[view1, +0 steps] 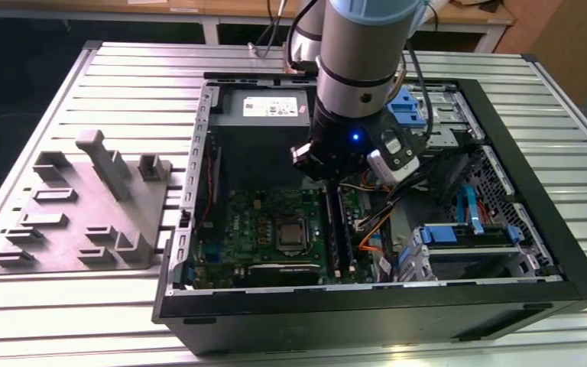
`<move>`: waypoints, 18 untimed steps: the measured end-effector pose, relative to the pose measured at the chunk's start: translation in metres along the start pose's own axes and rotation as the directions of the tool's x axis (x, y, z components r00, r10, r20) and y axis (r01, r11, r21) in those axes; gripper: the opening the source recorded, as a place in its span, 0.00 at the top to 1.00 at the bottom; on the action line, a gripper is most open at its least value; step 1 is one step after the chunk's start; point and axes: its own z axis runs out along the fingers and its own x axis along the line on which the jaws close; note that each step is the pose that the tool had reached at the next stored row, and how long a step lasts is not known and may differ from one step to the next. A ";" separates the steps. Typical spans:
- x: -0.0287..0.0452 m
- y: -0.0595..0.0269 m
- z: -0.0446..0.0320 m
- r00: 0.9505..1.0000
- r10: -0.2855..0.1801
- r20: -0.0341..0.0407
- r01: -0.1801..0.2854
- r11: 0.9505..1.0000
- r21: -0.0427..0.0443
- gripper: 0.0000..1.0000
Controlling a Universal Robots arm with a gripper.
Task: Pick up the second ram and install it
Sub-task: 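Press down the second ram until it locks into place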
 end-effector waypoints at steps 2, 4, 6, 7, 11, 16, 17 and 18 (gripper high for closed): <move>0.0000 0.0009 0.0019 1.000 0.000 0.000 0.000 1.000 0.000 0.90; 0.0000 0.0015 0.0046 1.000 0.000 0.000 0.000 1.000 0.000 0.90; 0.0000 0.0018 0.0056 1.000 0.000 0.000 0.000 1.000 0.000 0.90; 0.0000 0.0024 0.0060 1.000 0.000 0.000 0.000 1.000 0.000 0.90; -0.0006 0.0080 0.0074 1.000 0.000 0.000 0.000 1.000 0.000 0.90; -0.0003 0.0093 0.0152 1.000 0.000 0.000 0.000 1.000 0.000 0.90; -0.0003 0.0092 0.0153 1.000 0.000 0.000 0.000 1.000 0.000 0.90; -0.0003 0.0092 0.0153 1.000 0.000 0.000 0.000 1.000 0.000 0.90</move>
